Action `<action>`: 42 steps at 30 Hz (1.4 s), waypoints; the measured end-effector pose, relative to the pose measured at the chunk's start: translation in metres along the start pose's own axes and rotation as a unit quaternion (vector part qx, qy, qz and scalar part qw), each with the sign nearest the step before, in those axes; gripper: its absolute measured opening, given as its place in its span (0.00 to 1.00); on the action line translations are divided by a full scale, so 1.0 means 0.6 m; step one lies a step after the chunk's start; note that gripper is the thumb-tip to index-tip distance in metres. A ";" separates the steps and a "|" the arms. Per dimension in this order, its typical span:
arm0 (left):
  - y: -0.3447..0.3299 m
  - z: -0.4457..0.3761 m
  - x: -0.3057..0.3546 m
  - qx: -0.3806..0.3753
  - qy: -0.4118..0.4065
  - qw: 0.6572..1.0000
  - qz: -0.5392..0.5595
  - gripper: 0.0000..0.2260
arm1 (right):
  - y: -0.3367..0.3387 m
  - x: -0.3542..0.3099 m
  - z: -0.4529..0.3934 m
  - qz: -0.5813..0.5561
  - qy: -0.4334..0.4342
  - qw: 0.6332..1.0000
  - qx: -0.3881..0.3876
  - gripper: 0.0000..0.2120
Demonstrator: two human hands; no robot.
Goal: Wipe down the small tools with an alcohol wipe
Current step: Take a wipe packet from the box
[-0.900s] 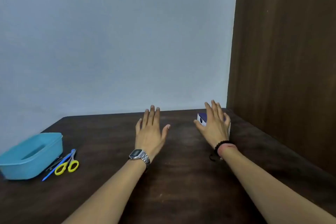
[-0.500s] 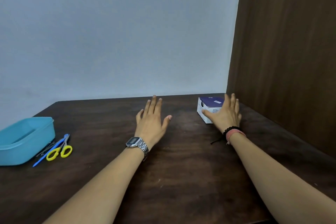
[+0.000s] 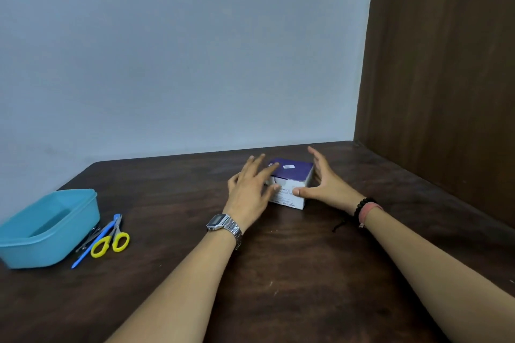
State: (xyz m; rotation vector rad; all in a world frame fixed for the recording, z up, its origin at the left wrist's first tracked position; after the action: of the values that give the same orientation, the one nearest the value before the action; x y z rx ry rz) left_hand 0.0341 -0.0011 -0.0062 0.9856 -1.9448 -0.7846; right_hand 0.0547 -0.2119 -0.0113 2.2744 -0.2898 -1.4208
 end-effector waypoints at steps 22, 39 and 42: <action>0.054 0.012 -0.008 0.154 -0.033 0.986 -0.045 0.14 | -0.030 -0.010 -0.004 -0.092 0.046 0.992 -0.067 0.48; 0.071 0.022 -0.004 0.179 -0.081 0.980 0.009 0.16 | -0.025 -0.026 0.016 -0.054 0.074 0.992 -0.084 0.51; 0.080 0.020 -0.005 0.201 -0.035 0.974 0.097 0.14 | -0.029 -0.031 0.025 -0.044 0.081 0.990 -0.103 0.54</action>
State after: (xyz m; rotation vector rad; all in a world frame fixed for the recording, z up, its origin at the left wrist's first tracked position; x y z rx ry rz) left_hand 0.0082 0.0277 0.0244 0.9883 -2.2737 -0.3226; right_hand 0.0319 -0.1931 -0.0100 2.2381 0.0082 -1.2350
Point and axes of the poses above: each hand's wrist, its own z-axis away from the middle knuckle, its own y-axis out of the back of the hand, x = y × z, the point moved 2 cm from there along -z, towards the middle knuckle, and after that the axes turned 8 degrees about y, right-handed, at the moved point
